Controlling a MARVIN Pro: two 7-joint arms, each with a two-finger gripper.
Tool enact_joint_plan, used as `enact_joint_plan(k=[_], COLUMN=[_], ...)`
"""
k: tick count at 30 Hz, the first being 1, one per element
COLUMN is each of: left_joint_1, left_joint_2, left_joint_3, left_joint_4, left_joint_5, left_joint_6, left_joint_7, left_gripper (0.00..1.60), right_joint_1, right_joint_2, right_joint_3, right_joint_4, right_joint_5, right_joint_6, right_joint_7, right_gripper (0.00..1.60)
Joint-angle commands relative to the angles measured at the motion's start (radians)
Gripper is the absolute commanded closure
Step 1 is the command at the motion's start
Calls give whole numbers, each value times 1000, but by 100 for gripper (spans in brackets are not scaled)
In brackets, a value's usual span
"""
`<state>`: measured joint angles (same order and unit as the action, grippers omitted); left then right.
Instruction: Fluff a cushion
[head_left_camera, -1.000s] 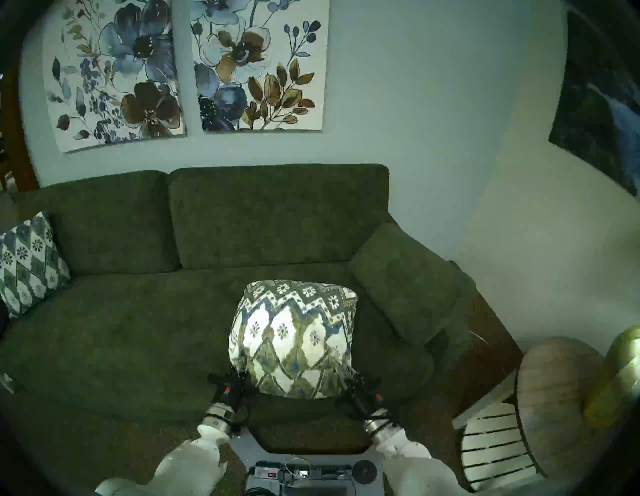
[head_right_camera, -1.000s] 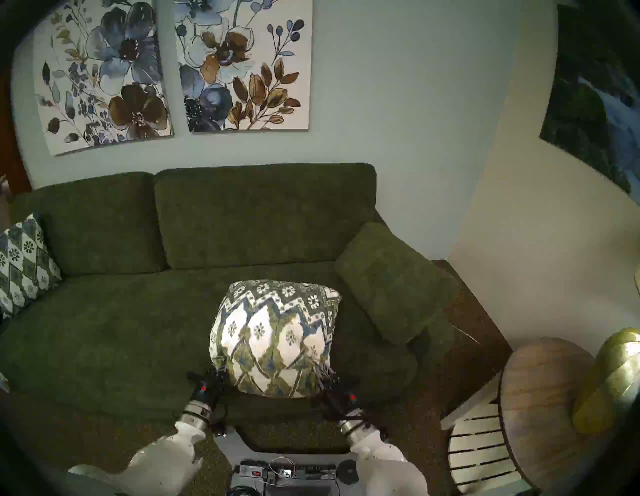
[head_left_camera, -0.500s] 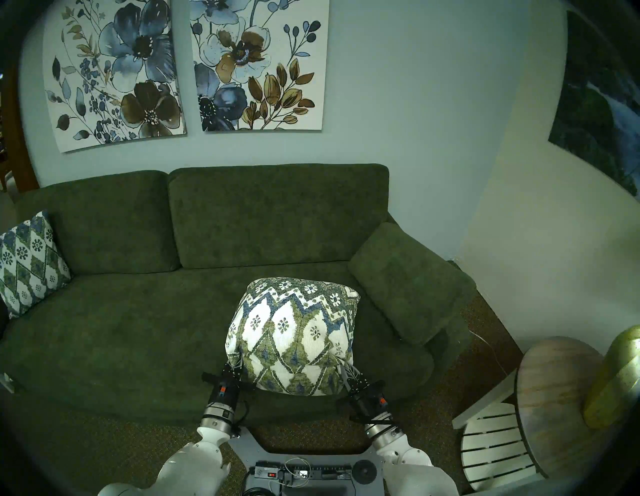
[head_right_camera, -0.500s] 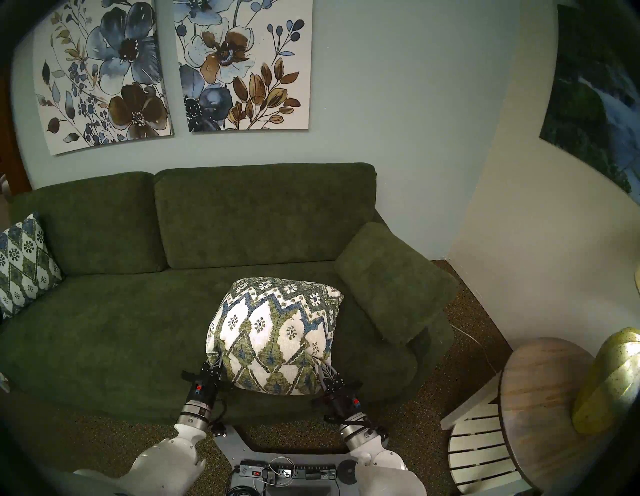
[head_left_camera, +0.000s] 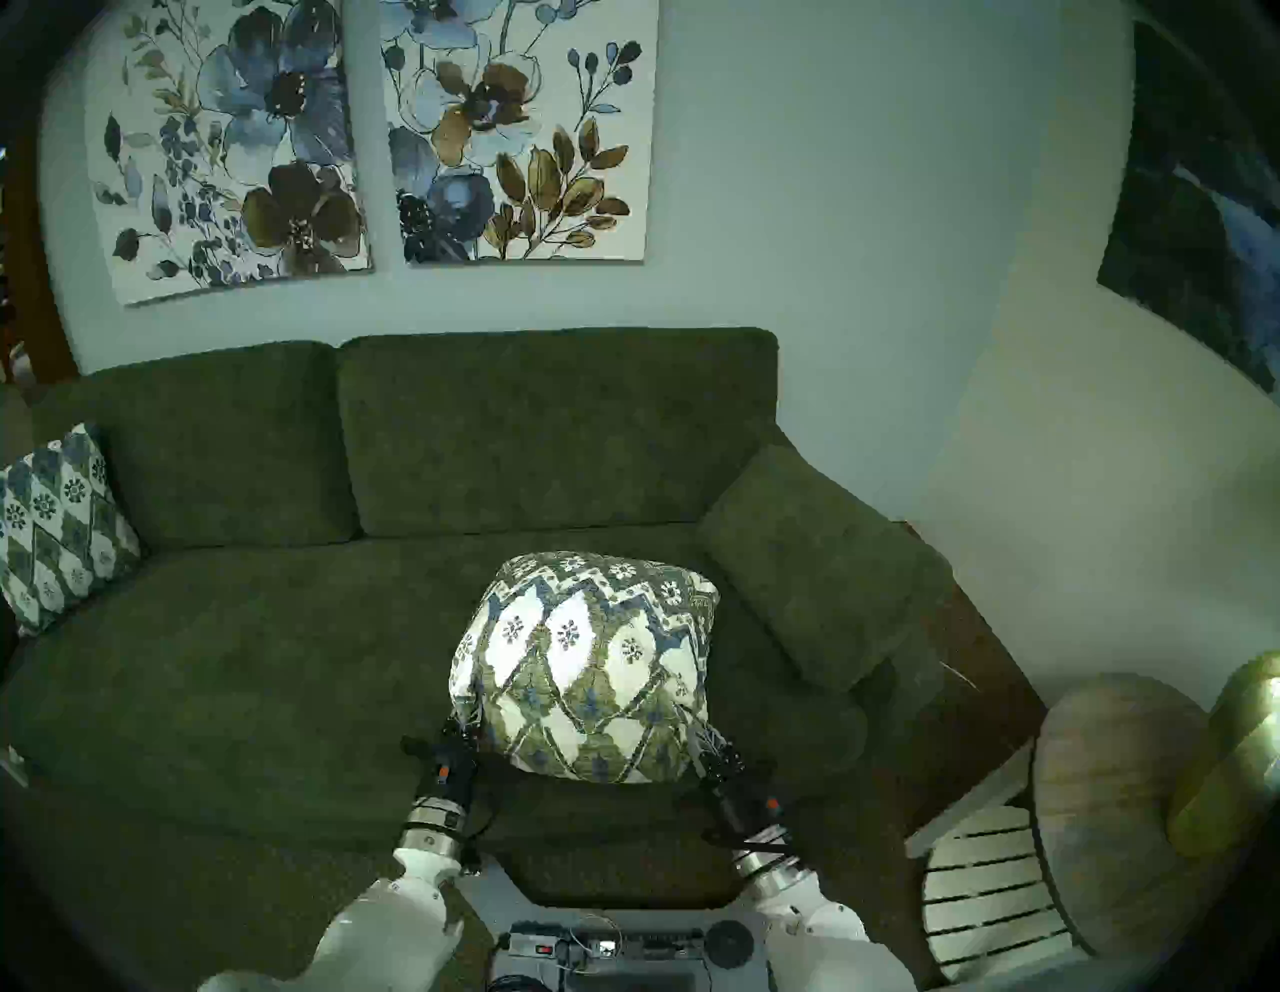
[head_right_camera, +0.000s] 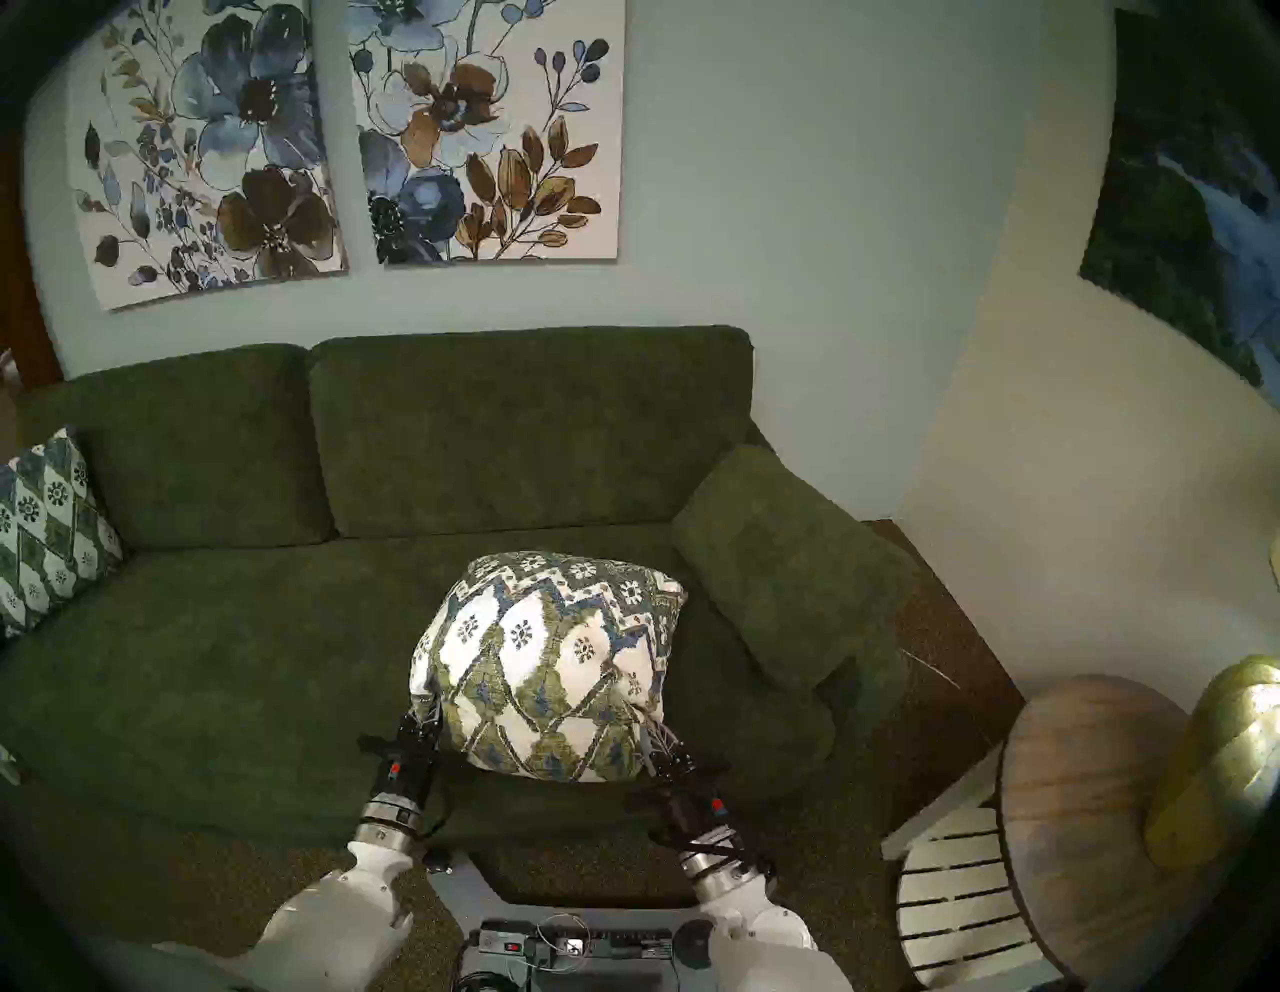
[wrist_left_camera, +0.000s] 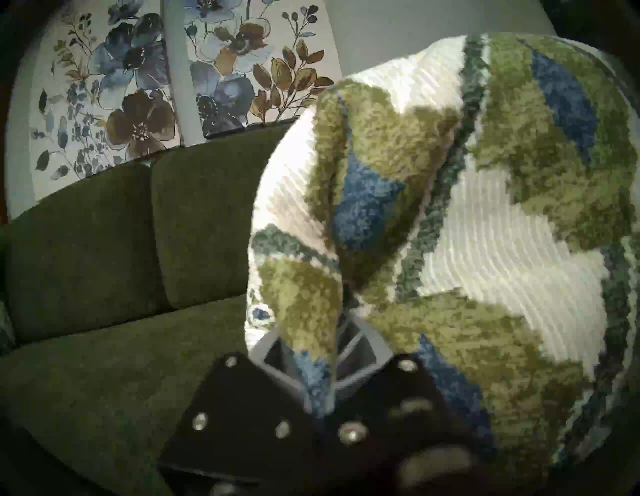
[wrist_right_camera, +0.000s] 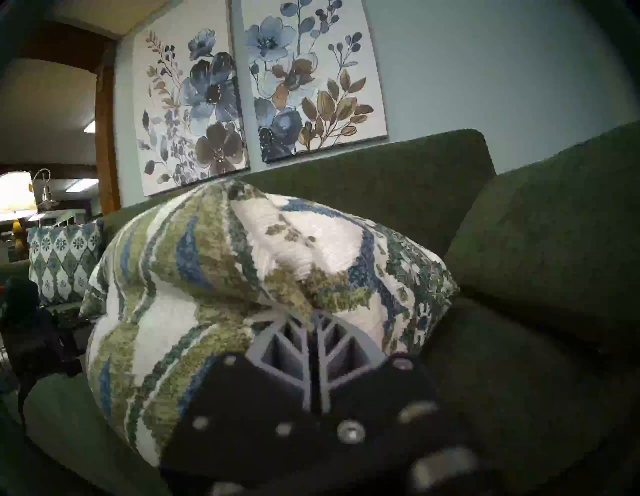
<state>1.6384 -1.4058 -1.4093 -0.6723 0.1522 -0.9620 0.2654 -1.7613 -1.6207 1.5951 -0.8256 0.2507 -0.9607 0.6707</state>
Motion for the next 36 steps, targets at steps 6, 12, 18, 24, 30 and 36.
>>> enact_joint_plan(k=[6,12,18,24,30,36], left_joint_1=[-130,-179,-243,-280,-335,-377], left_joint_2=[-17,-9,0,11,20,26], left_joint_3=[-9,-22,-36,-48,-55,-61], left_joint_4=[-24,-85,-151,-227,-294,-359], left_joint_5=[-2,-1,0,2,6,13], left_joint_6=[41,41,38,30,22,9], left_joint_7=[1,10,18,23,23,26], left_gripper=[160,160,160,160,160,160], right_joint_1=[138,191,255,291,348,390], right_joint_2=[9,8,7,4,-12,-25], right_joint_3=[-57,-68,-77,-75,-68,-59], right_joint_4=[-44,-117,-189,-258,-333,-385], right_joint_5=[-7,-3,-2,6,15,21], right_joint_6=[1,1,1,1,1,1], right_joint_7=[-13,-21,-28,-40,-52,-59], right_gripper=[160,160,160,160,160,160])
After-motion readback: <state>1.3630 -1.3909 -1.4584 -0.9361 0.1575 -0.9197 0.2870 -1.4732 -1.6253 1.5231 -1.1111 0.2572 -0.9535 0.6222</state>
